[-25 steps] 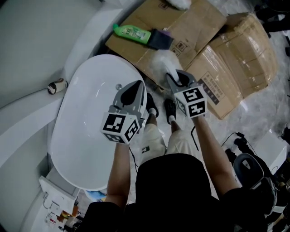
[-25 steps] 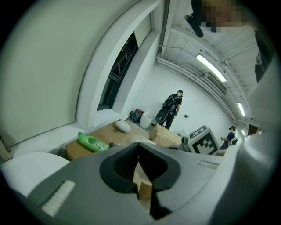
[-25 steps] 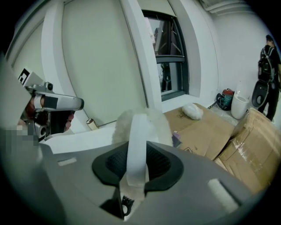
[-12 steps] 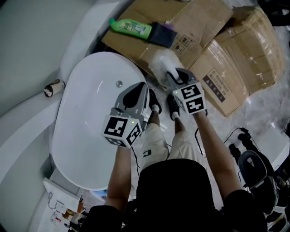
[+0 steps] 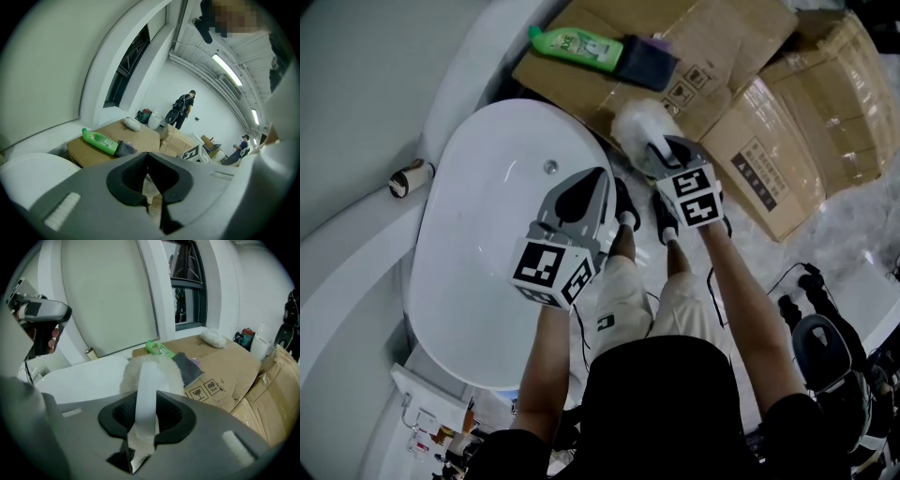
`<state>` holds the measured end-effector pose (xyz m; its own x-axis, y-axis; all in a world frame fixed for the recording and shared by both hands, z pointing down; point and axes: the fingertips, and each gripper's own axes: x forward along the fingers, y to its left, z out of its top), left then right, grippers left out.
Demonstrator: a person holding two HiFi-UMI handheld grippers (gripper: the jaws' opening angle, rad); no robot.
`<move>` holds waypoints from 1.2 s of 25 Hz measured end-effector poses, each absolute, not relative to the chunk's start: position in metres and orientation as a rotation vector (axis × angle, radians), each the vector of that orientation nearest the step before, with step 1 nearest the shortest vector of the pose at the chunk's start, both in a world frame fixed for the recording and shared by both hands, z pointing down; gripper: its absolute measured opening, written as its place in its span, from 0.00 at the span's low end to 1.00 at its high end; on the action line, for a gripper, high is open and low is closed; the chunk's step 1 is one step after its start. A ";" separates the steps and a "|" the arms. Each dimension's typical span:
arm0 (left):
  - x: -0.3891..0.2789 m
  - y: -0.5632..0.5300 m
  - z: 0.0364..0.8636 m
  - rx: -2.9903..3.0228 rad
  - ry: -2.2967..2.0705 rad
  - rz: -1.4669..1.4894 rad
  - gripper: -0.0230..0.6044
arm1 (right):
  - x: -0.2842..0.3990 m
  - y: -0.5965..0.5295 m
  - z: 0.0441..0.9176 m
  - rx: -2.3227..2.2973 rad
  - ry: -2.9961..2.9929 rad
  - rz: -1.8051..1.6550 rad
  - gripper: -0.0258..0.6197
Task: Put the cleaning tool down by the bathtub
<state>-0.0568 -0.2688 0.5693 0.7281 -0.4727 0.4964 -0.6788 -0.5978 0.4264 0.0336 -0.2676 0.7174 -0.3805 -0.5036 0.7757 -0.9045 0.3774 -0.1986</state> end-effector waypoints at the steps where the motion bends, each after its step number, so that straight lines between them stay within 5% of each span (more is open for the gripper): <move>1: -0.058 -0.269 0.571 2.320 -0.868 0.450 0.03 | 0.033 -0.268 0.722 1.206 -2.018 0.840 0.18; 30: -0.066 -0.277 0.602 2.301 -0.824 0.517 0.03 | 0.030 -0.272 0.785 1.180 -1.936 0.859 0.18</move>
